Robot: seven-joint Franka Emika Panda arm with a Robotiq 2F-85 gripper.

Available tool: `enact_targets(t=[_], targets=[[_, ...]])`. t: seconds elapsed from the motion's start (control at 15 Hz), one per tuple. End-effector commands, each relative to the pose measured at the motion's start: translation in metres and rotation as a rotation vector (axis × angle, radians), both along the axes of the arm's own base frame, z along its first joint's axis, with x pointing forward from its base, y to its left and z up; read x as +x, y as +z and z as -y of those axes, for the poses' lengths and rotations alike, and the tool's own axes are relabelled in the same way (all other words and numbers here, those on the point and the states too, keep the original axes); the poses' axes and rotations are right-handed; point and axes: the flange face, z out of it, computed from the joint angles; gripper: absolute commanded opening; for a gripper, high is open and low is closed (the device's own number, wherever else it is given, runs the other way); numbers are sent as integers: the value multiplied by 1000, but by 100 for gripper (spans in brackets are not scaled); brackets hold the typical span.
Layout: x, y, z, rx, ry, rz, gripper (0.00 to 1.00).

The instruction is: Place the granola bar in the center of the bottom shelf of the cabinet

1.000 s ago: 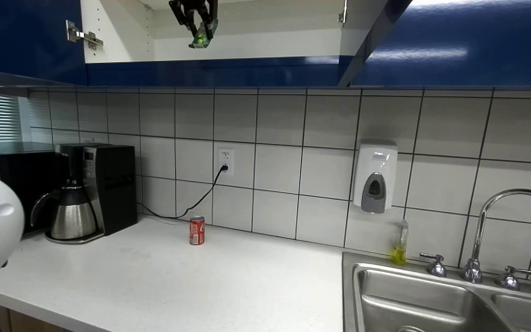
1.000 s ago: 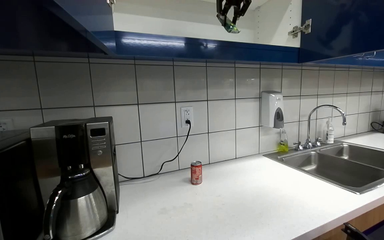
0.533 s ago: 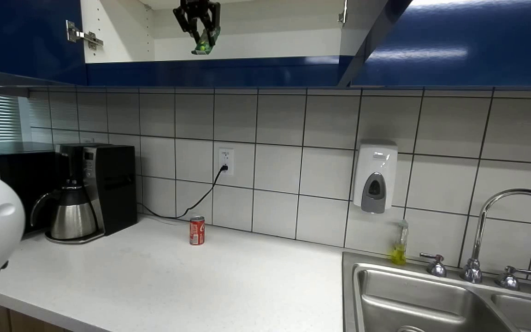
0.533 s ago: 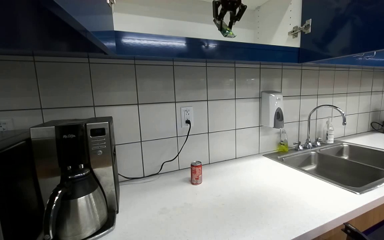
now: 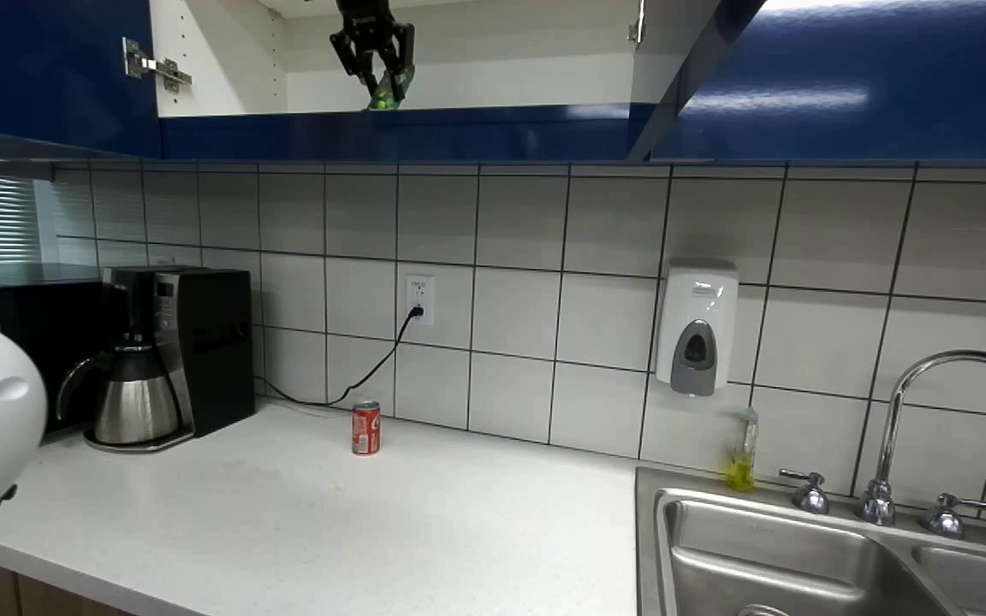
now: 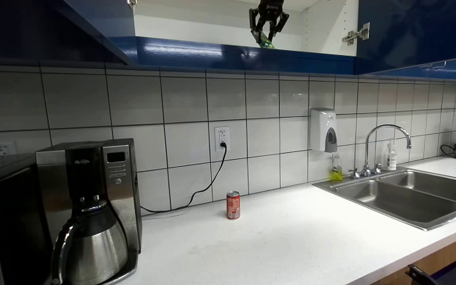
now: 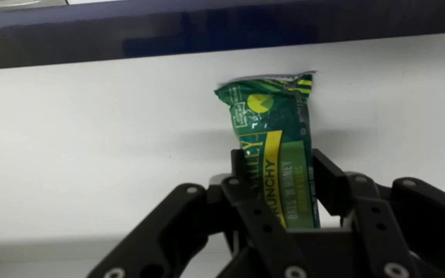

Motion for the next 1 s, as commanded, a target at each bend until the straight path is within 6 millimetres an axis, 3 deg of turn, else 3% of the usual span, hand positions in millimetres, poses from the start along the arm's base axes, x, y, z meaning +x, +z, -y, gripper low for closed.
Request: enact_targets(t=[0.0, 0.4, 0.47, 0.53, 0.8, 0.93], targets=[[10, 2, -4, 0, -29, 17, 18], [19, -3, -5, 0, -45, 7, 18], [21, -4, -4, -2, -49, 3, 68], [22, -5, -4, -3, -55, 1, 69], [28, -13, 1, -3, -76, -11, 98], [30, -14, 4, -6, -86, -12, 100]])
